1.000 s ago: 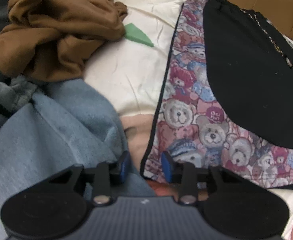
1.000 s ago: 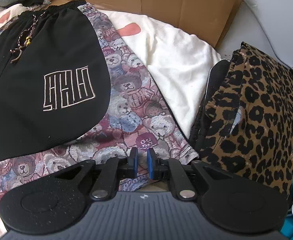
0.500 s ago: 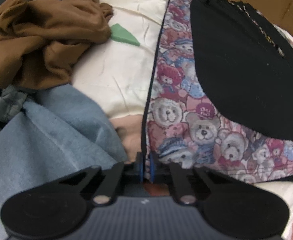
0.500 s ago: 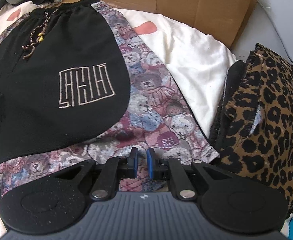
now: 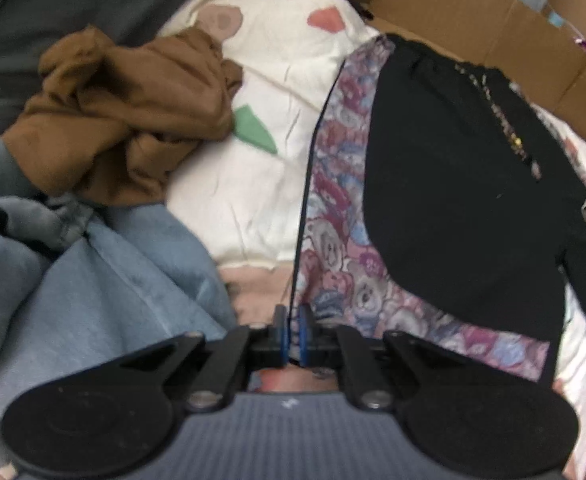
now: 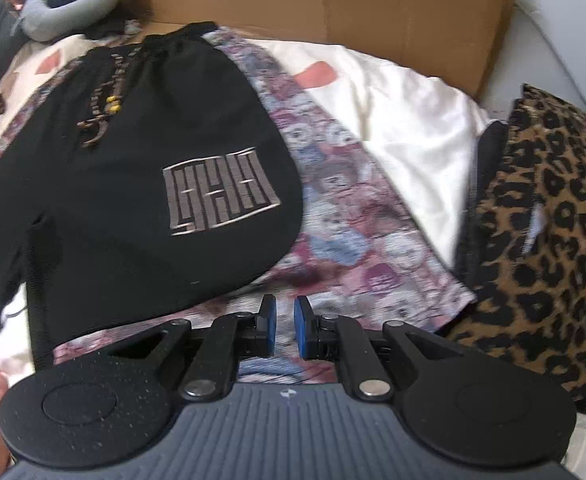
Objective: Fold clothes
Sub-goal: 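Lift the black shorts off the duvet with both grippers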
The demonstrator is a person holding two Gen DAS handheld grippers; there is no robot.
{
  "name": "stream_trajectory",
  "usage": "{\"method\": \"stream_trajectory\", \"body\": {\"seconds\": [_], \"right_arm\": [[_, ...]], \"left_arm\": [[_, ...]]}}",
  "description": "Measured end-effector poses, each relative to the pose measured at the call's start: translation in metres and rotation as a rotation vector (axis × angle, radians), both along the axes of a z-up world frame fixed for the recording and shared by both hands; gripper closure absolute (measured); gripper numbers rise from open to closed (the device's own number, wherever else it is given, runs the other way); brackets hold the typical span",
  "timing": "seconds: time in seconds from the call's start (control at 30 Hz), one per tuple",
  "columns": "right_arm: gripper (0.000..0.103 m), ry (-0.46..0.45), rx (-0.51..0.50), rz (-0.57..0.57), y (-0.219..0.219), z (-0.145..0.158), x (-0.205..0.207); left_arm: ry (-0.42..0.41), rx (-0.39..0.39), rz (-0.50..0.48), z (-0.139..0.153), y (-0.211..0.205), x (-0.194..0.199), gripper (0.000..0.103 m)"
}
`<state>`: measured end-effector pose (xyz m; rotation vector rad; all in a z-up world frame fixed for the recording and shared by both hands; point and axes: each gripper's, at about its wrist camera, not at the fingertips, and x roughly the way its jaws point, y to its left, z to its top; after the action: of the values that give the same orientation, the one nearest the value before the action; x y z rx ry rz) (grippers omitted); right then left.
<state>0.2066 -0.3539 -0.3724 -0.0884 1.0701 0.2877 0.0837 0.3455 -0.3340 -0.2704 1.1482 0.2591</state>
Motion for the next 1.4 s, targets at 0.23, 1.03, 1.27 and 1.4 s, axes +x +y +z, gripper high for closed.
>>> {"method": "stream_trajectory", "body": {"seconds": [0.23,1.03,1.27,1.4], "right_arm": [[0.087,-0.042,0.070,-0.002,0.016,0.007,-0.017],[0.067,-0.116,0.187,0.011,0.042,0.032,-0.035],[0.067,-0.121,0.214,0.033,0.050,0.036,-0.030],[0.067,-0.130,0.240,0.079,0.060,0.041,-0.026]], "left_arm": [[-0.017,-0.035,0.021,0.038,-0.018,0.022,0.098],[-0.032,-0.295,0.017,0.061,-0.108,0.137,0.098],[-0.057,-0.358,-0.014,0.046,-0.141,0.172,0.098],[-0.082,-0.404,-0.005,0.039,-0.154,0.184,0.098]]}}
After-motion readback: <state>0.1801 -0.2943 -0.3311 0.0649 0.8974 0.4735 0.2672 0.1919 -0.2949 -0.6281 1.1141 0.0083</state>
